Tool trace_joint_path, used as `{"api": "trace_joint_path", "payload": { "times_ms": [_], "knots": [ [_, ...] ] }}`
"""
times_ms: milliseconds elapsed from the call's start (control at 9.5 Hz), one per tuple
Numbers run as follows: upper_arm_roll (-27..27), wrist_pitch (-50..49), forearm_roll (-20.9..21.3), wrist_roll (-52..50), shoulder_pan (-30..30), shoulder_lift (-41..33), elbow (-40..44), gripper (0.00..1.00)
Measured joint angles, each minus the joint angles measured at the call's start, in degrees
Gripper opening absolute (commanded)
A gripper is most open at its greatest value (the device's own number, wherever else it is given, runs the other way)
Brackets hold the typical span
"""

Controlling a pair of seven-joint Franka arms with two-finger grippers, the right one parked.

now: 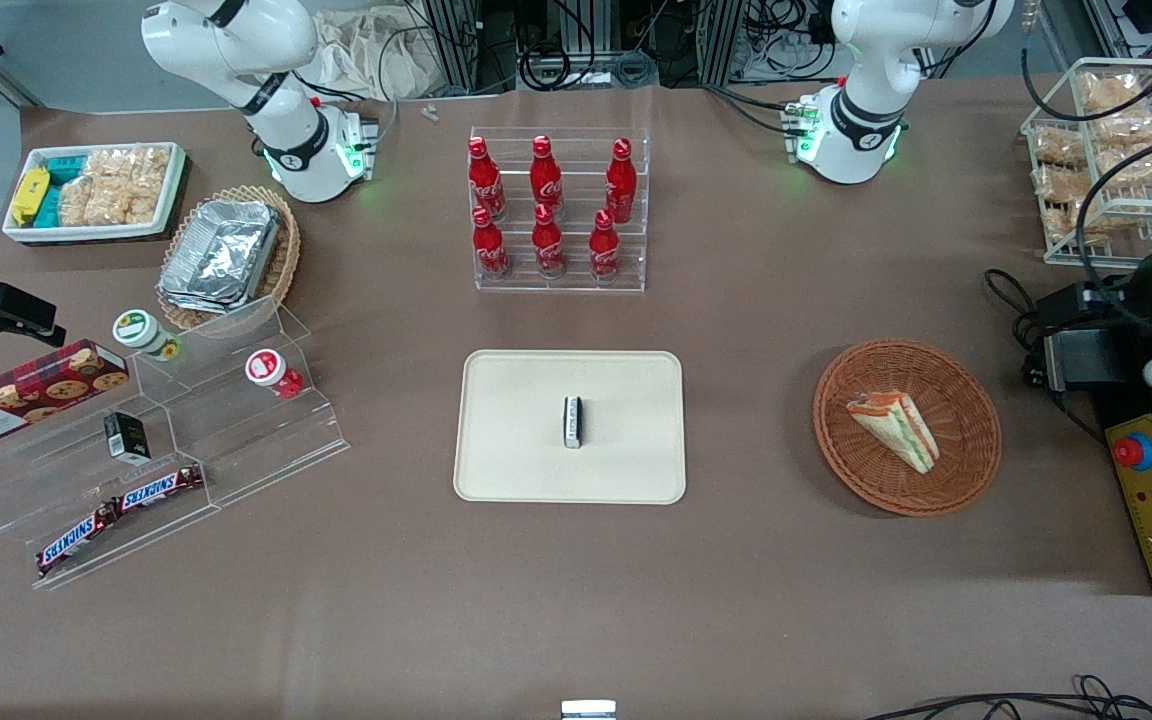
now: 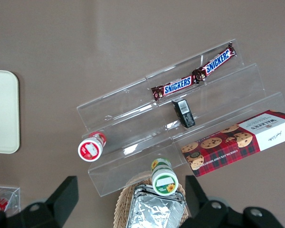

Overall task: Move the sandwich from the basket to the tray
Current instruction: 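Move the left gripper over the wicker basket and lower onto the sandwich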

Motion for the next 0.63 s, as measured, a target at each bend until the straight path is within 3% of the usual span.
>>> {"api": "trace_joint_path", "payload": {
  "times_ms": [211,632],
  "knots": [
    [-0.01,2.70,0.72,-4.27,-1.98,3.60,-3.30,0.99],
    [0.50,20.77,0.78,-20.65,-2.42,7.99,-15.85,0.98]
  ]
}}
